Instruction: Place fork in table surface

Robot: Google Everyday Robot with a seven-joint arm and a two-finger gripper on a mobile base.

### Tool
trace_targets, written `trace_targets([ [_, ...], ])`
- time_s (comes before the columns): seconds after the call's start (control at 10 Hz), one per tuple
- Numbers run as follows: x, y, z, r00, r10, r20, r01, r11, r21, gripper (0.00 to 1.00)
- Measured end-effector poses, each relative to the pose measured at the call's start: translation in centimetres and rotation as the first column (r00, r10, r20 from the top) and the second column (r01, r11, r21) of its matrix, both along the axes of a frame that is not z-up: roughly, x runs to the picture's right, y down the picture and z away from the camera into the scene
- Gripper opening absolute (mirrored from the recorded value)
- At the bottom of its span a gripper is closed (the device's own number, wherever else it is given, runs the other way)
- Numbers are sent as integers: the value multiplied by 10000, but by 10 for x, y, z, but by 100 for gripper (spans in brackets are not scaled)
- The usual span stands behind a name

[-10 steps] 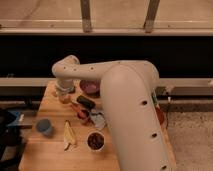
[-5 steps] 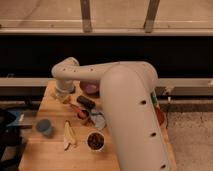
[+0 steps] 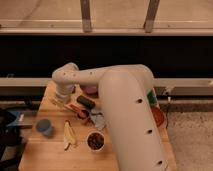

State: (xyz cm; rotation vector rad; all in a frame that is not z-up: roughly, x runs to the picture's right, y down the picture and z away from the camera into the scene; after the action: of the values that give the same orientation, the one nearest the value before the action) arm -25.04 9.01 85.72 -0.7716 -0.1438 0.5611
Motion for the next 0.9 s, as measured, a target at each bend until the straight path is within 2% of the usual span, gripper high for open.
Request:
trace_targets([
  [0.2,-18,25,8,9996,-198,223,209,9986,-489,0],
  [0.6,-20,43,21,9994,-182,287,212,9938,-1093,2],
  [0.7,-19,41,21,9995,-152,267,180,9939,-1091,9],
  [0.9,-16,39,21,9998,-111,180,131,9933,-1152,29],
])
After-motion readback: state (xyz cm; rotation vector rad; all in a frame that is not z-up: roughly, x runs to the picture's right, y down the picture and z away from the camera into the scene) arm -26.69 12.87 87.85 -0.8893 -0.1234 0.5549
